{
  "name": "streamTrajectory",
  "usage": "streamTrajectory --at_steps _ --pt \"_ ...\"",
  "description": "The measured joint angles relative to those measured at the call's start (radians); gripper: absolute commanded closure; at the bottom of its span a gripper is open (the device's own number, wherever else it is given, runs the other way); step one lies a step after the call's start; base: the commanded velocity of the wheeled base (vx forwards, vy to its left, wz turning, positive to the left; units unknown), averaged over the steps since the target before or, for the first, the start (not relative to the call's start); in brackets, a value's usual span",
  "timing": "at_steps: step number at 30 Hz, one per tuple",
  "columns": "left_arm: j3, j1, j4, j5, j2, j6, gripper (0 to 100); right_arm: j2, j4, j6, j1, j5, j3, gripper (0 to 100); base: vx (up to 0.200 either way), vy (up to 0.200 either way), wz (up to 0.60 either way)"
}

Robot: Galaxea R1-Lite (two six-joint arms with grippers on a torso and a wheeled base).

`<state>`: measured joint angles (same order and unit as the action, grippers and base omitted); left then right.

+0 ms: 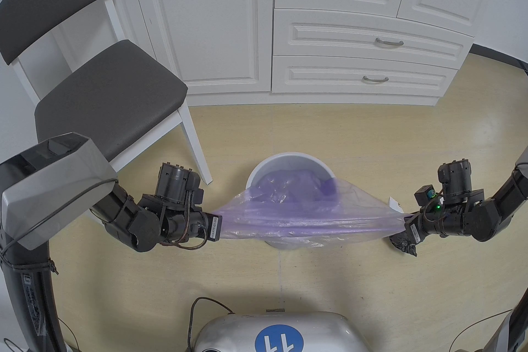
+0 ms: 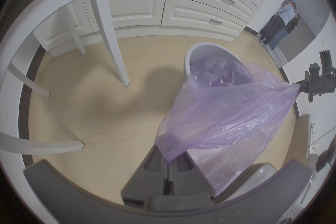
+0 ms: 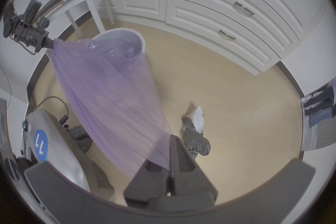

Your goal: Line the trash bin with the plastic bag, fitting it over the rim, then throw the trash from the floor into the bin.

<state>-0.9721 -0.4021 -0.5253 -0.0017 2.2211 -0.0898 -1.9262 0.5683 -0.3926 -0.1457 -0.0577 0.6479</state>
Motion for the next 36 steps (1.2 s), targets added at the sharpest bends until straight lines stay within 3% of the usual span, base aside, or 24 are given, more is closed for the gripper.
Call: streamTrajectory --at_steps 8,16,20,30,36 --pt "0.091 -0.018 -0.111 -0.009 0.004 0.000 100 0.016 -0.001 -0.122 0.007 0.008 -0.055 100 0.000 0.000 0.00" --pt "0.066 -0.033 -0.197 0.000 0.073 -0.008 100 -0.032 0.011 -0.129 -0.003 0.008 -0.049 100 0.000 0.000 0.00" --pt "0.019 -0.034 -0.204 0.003 0.112 -0.011 100 -0.070 0.014 -0.095 -0.012 0.006 -0.026 100 0.000 0.000 0.00" --pt "-0.110 -0.033 -0.202 0.010 0.189 -0.020 100 -0.212 0.096 0.091 -0.072 -0.008 0.067 100 0.000 0.000 0.00" --pt "-0.117 -0.030 -0.228 0.019 0.192 -0.127 100 -0.267 0.130 0.114 -0.096 -0.010 0.078 100 0.000 0.000 0.00"
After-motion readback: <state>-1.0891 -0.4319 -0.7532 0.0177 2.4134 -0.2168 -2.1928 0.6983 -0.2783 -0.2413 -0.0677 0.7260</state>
